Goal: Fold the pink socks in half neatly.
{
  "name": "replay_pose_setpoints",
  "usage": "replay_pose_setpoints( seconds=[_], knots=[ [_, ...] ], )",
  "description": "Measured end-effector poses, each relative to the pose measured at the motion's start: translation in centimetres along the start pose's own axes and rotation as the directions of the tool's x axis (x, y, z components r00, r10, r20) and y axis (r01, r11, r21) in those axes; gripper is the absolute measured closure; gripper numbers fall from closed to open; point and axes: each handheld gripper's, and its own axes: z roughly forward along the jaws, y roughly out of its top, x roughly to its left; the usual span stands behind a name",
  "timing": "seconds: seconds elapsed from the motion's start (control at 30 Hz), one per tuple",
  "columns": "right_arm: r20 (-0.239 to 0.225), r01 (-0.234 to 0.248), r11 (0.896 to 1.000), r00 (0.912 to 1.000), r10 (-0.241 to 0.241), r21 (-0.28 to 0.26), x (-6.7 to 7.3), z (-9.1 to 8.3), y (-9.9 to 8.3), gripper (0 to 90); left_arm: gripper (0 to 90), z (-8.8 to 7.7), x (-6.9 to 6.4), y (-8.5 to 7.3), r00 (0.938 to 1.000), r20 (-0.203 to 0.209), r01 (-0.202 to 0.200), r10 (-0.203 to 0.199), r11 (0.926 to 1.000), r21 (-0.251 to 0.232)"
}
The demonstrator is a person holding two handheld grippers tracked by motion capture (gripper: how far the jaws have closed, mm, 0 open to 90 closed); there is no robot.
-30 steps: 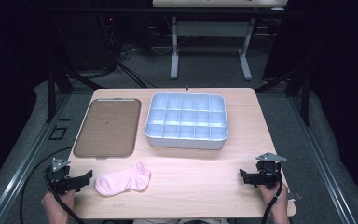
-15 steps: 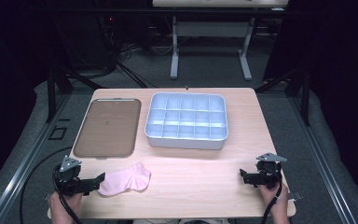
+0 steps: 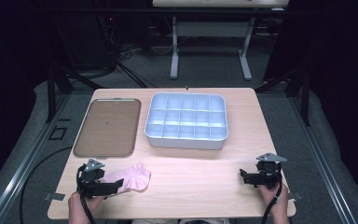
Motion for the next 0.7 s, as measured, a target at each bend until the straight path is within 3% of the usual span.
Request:
replay_pose_setpoints(
  seconds=[0.2,0.43,0.63,0.7],
  knots=[
    [0.0,0.0,1.0,1.0,0.0,-0.001,0.0,0.0,0.0,0.0,15.6,1.6,-0.8,0.3,1.0,-0.004,-0.005,0.005,0.9993,0.037],
    [0.0,-0.001,1.0,1.0,0.001,-0.003,0.0,0.0,0.0,0.0,19.4,3.1,-1.6,0.1,0.9985,-0.042,-0.032,0.035,0.9964,0.078],
    [0.0,0.0,1.0,1.0,0.0,-0.001,0.0,0.0,0.0,0.0,24.7,3.3,-2.1,-0.2,0.9934,-0.095,-0.057,0.066,0.9946,0.086],
    [0.0,-0.001,1.0,1.0,0.001,-0.002,0.0,0.0,0.0,0.0,26.3,3.3,-2.2,-0.2,0.9933,-0.093,-0.06,0.069,0.9941,0.09]
  ],
)
